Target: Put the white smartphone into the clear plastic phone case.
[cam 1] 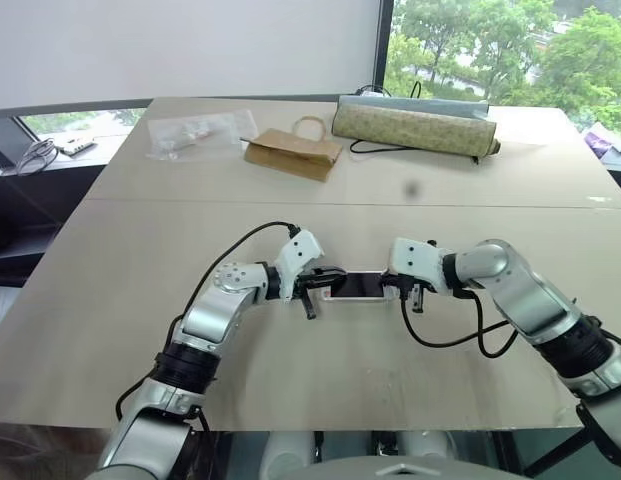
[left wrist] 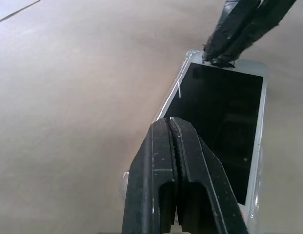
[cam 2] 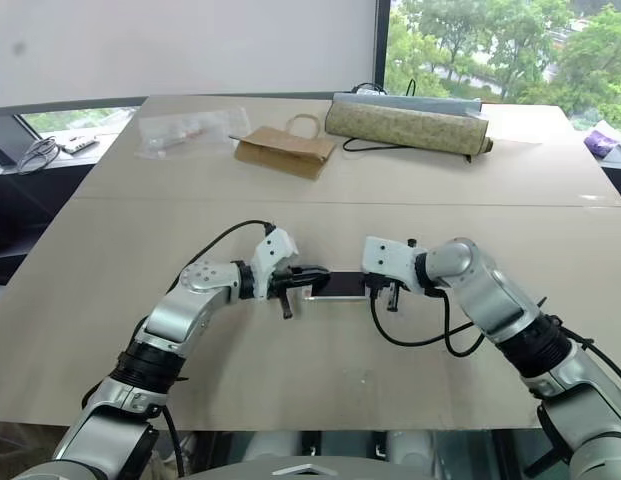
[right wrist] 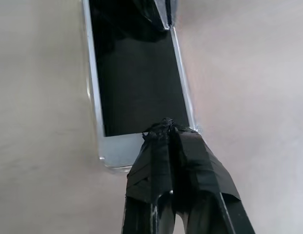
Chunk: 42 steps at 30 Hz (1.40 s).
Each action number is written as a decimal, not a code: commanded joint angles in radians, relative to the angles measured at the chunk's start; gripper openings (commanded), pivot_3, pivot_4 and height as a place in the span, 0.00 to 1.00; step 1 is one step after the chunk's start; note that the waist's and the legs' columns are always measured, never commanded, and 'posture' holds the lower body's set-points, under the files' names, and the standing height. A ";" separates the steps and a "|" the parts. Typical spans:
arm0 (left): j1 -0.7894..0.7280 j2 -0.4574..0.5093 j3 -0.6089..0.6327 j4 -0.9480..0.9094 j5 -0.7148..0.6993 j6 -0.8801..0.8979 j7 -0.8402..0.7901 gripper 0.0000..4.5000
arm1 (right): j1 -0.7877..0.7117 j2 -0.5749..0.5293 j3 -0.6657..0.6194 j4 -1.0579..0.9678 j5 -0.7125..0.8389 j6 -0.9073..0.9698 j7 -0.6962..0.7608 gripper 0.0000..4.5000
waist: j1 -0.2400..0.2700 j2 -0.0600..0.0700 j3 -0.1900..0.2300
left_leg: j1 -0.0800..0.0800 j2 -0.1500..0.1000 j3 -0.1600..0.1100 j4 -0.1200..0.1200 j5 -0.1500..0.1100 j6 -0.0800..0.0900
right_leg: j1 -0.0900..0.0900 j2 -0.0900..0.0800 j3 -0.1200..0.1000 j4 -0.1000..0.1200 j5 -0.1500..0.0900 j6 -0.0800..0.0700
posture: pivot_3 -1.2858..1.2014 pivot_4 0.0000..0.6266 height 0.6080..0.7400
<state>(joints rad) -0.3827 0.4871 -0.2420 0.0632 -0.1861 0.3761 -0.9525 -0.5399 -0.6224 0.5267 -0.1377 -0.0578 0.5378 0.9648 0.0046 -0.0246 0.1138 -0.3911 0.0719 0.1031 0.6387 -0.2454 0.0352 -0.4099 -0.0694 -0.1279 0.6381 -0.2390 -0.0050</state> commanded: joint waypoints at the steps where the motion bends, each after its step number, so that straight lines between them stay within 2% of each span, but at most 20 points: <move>1: 0.037 0.017 -0.009 -0.023 -0.005 0.036 -0.019 0.01 | 0.081 0.010 0.138 0.159 -0.070 0.035 0.041 0.00 | 0.000 -0.001 -0.001 | 0.002 0.001 0.000 0.000 0.000 0.000 | 0.001 0.000 0.000 0.000 -0.001 -0.001 | 0.52 0.24 1.00; 7: 0.076 0.052 0.023 -0.087 -0.089 0.069 -0.103 0.01 | 0.091 0.025 0.094 0.145 -0.074 0.019 0.041 0.00 | 0.000 0.000 -0.001 | 0.009 0.001 0.000 -0.001 -0.003 -0.005 | 0.005 -0.003 -0.001 0.000 -0.001 -0.002 | 0.52 0.24 1.00; 12: 0.070 0.073 0.005 -0.042 -0.053 0.059 -0.102 0.01 | 0.099 0.049 0.030 0.085 -0.030 0.028 0.031 0.00 | 0.000 0.002 0.001 | 0.008 0.001 0.000 -0.003 -0.003 -0.006 | 0.003 -0.003 -0.002 0.000 -0.001 -0.002 | 0.52 0.24 1.00; 15: 0.053 0.065 -0.006 -0.007 -0.035 0.052 -0.092 0.01 | 0.113 0.064 -0.033 0.012 0.025 0.047 0.037 0.00 | 0.002 0.002 0.002 | 0.007 0.001 0.000 -0.003 -0.003 -0.006 | 0.002 -0.002 -0.002 0.000 -0.001 -0.002 | 0.52 0.24 1.00; 17: 0.045 0.062 -0.013 0.009 -0.029 0.053 -0.090 0.01 | 0.127 0.069 -0.079 -0.048 0.064 0.052 0.041 0.00 | 0.002 0.008 0.006 | 0.004 0.000 0.001 -0.003 -0.002 -0.004 | -0.001 -0.002 -0.001 0.000 -0.001 -0.002 | 0.52 0.24 1.00; 22: 0.050 0.069 -0.021 0.026 -0.022 0.046 -0.092 0.01 | 0.155 0.040 -0.146 -0.161 0.129 0.091 0.054 0.00 | 0.004 0.009 0.007 | -0.004 0.000 0.000 -0.003 -0.002 -0.004 | -0.006 0.001 -0.001 0.001 -0.001 -0.002 | 0.52 0.24 1.00; 30: 0.072 0.086 -0.033 0.028 -0.019 0.036 -0.109 0.01 | 0.167 -0.019 -0.168 -0.259 0.188 0.146 0.064 0.00 | 0.008 0.009 0.017 | -0.005 0.000 0.000 -0.003 -0.003 -0.005 | -0.007 0.000 -0.003 0.000 -0.002 -0.003 | 0.52 0.24 1.00; 38: 0.079 0.089 -0.040 0.025 -0.017 0.028 -0.114 0.01 | 0.158 -0.038 -0.106 -0.208 0.144 0.143 0.032 0.00 | 0.007 0.009 0.018 | -0.005 0.000 -0.002 -0.003 -0.003 -0.005 | -0.006 0.002 -0.004 0.001 -0.002 -0.003 | 0.52 0.24 1.00; 42: 0.082 0.095 -0.037 0.024 -0.020 0.028 -0.117 0.01 | 0.142 0.004 -0.177 -0.248 0.255 0.211 0.043 0.00 | 0.007 0.009 0.018 | -0.005 0.000 -0.002 -0.002 -0.003 -0.005 | -0.006 0.002 -0.004 0.001 -0.002 -0.003 | 0.52 0.24 1.00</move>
<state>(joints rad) -0.3498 0.5582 -0.2267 0.0395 -0.2556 0.3658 -1.0618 -0.3903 -0.6226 0.3753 -0.3692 0.1544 0.7214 1.0002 0.0114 -0.0155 0.1320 -0.3961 0.0724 0.1012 0.6365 -0.2483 0.0304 -0.4160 -0.0665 -0.1320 0.6391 -0.2410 -0.0080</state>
